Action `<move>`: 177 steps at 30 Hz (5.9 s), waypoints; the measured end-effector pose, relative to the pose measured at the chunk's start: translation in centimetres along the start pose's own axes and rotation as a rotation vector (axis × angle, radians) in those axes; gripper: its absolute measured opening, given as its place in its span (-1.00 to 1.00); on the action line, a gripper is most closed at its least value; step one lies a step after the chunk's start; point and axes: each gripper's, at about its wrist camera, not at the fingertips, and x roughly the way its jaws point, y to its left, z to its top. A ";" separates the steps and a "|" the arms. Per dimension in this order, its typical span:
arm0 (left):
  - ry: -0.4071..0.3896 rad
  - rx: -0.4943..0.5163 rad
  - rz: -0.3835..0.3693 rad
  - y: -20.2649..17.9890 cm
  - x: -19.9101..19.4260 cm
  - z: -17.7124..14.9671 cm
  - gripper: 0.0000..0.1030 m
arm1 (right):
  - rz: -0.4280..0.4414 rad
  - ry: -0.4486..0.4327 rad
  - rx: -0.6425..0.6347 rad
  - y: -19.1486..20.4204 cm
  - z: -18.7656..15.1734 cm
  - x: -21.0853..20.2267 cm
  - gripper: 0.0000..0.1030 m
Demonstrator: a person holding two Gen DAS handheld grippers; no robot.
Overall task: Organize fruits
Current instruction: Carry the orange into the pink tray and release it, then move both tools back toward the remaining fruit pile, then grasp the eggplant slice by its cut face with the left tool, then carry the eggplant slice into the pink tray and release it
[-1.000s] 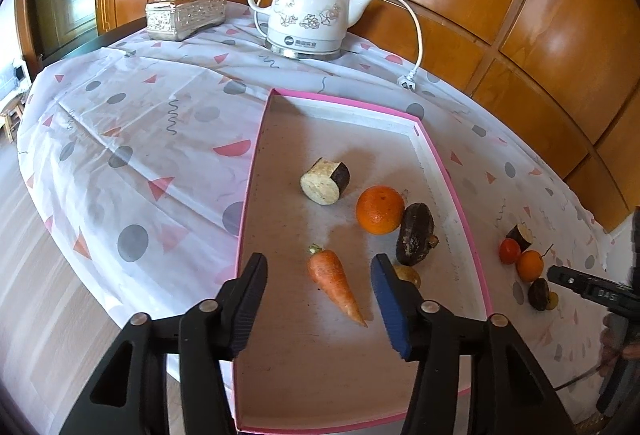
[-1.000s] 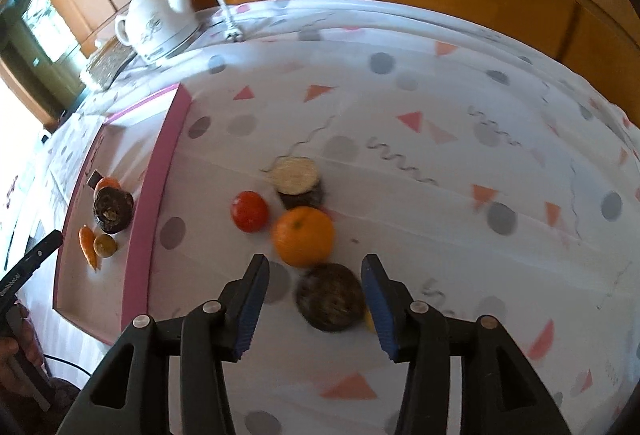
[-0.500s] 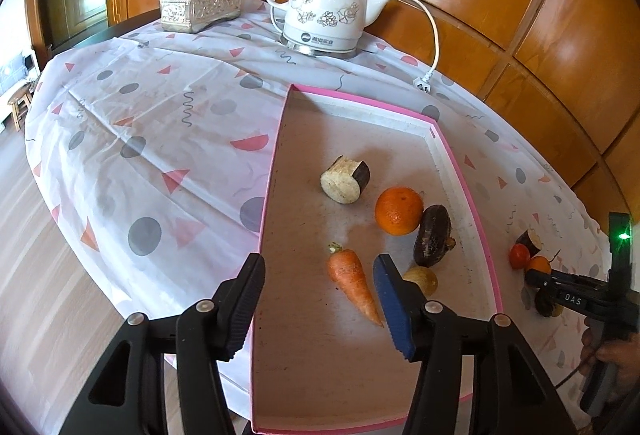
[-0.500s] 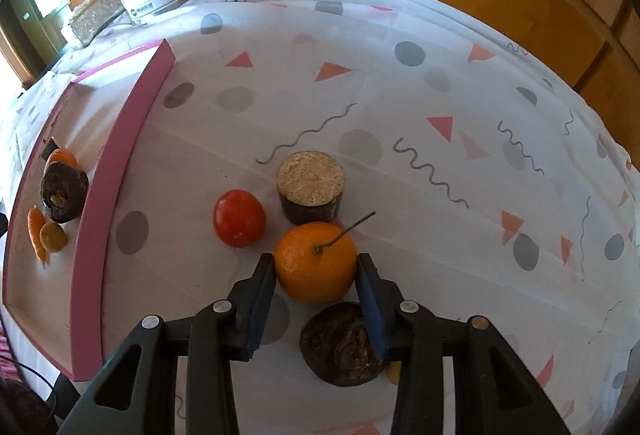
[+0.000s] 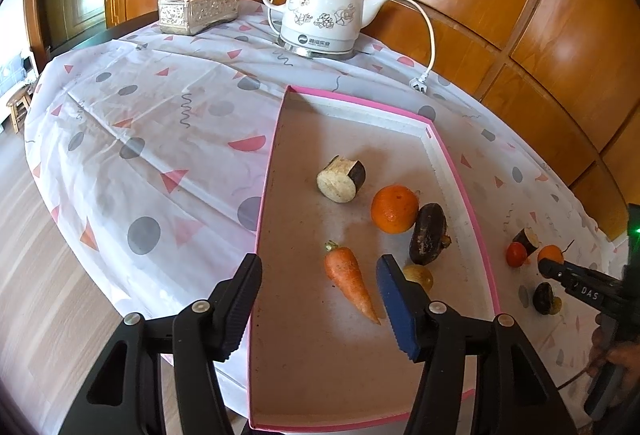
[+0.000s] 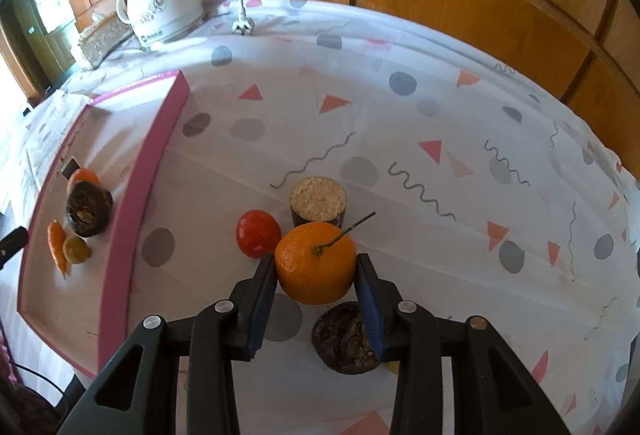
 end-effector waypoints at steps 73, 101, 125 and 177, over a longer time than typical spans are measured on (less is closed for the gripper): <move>-0.018 0.096 -0.033 -2.5 -1.0 -0.4 0.17 | 0.044 -0.111 -0.061 6.8 -0.8 -4.5 0.22; 0.010 0.238 -0.064 -7.8 -0.5 -0.8 0.17 | -0.331 -0.106 0.153 -11.7 -3.1 -9.9 0.22; 0.092 0.548 -0.194 -21.4 3.6 -0.9 0.17 | -0.469 -0.094 0.638 -27.1 -8.1 -10.7 0.22; 0.141 0.394 -0.257 -17.1 3.2 -0.7 -0.30 | -0.098 0.085 0.102 -15.9 -5.2 -4.3 -0.32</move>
